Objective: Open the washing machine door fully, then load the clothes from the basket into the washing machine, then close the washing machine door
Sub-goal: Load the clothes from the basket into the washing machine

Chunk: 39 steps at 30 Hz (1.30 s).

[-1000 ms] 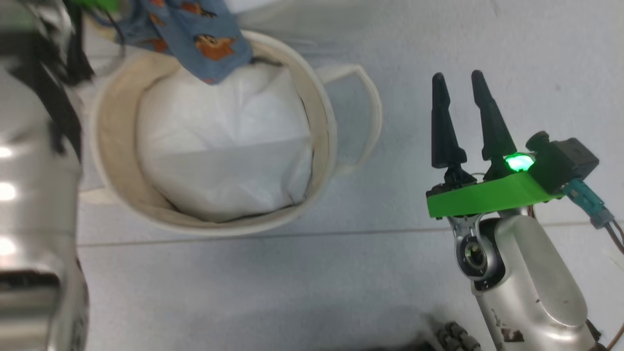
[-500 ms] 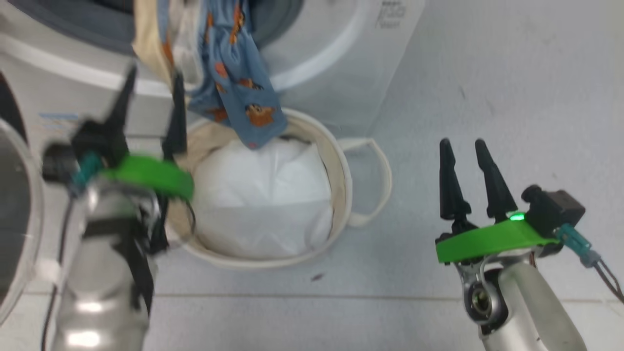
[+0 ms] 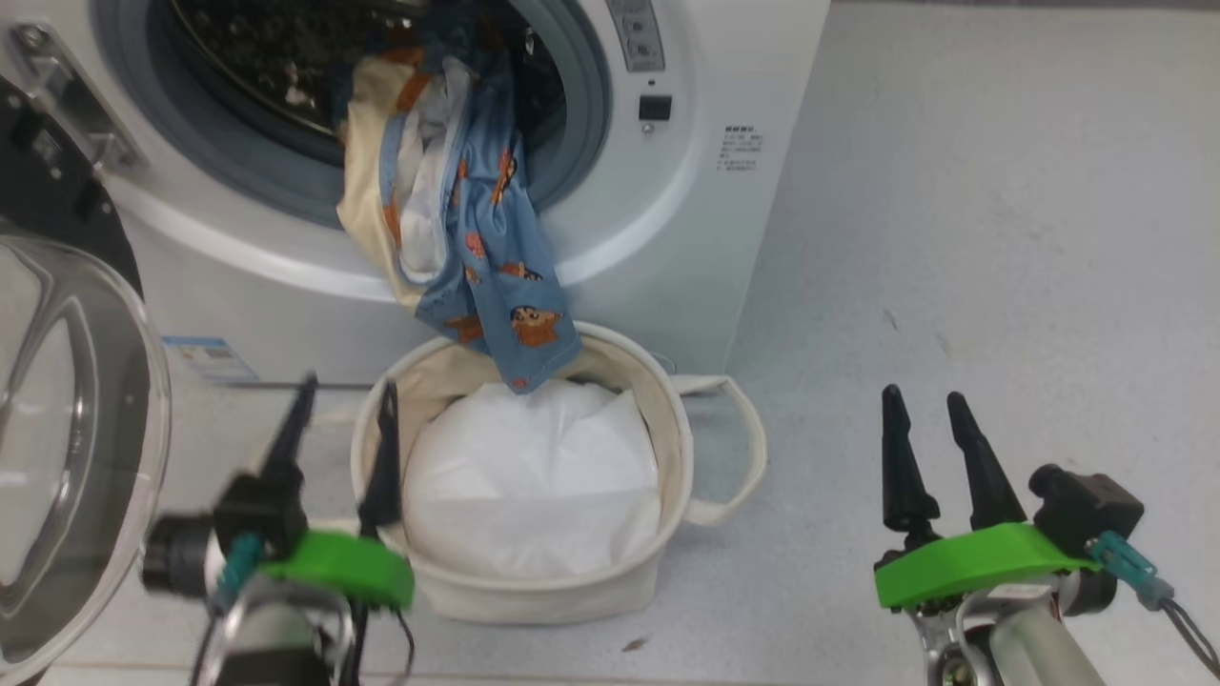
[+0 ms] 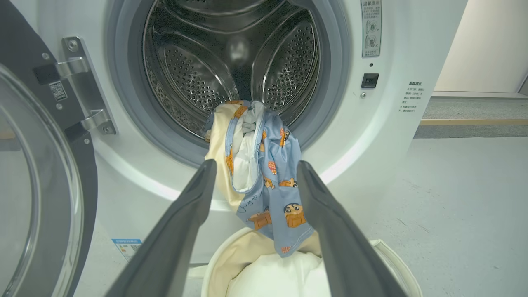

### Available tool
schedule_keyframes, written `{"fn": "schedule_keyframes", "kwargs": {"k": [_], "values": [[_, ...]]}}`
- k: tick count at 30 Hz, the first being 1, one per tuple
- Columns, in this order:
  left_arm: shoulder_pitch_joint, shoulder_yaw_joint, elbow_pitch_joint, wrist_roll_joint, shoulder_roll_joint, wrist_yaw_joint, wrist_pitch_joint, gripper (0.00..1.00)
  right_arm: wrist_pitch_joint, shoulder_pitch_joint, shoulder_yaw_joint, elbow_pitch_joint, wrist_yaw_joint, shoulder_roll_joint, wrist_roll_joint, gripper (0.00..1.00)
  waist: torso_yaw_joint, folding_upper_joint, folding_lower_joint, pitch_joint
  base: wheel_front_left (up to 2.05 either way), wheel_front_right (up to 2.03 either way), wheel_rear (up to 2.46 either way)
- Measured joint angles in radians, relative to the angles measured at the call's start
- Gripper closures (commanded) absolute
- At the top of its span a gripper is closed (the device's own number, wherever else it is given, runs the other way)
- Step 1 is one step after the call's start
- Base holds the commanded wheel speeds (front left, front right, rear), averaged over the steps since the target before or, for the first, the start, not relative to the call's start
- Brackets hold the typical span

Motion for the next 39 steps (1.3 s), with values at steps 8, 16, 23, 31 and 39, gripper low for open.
{"fn": "schedule_keyframes", "kwargs": {"k": [8,16,23,31,39], "values": [[0.115,-0.005,-0.006,-0.04,-0.012,-0.006,0.0,0.0,0.0,0.007,0.03,0.0,0.0,0.001,-0.005,0.0,-0.002,0.0,0.0,-0.047,0.0,0.0,0.0],[0.116,-0.004,-0.011,-0.201,-0.018,-0.034,0.0,0.0,0.0,0.019,0.039,0.001,0.0,0.001,-0.013,0.0,0.001,0.0,0.0,-0.054,0.0,0.0,0.0],[0.119,-0.023,-0.002,-0.223,-0.019,-0.025,0.0,0.0,0.0,0.019,0.047,0.002,0.0,0.001,-0.013,0.0,-0.007,0.0,0.0,-0.068,0.0,0.0,0.0],[0.123,-0.031,0.013,-0.266,-0.019,-0.041,0.0,0.0,0.0,0.019,0.054,0.001,0.0,0.001,-0.065,0.0,-0.008,0.0,0.0,-0.064,0.0,0.0,0.0],[0.115,-0.054,0.009,-0.158,-0.019,-0.012,0.0,0.0,0.0,0.018,0.054,-0.006,0.0,0.001,-0.055,0.0,-0.015,0.0,0.0,-0.029,0.0,0.0,0.0]]}}
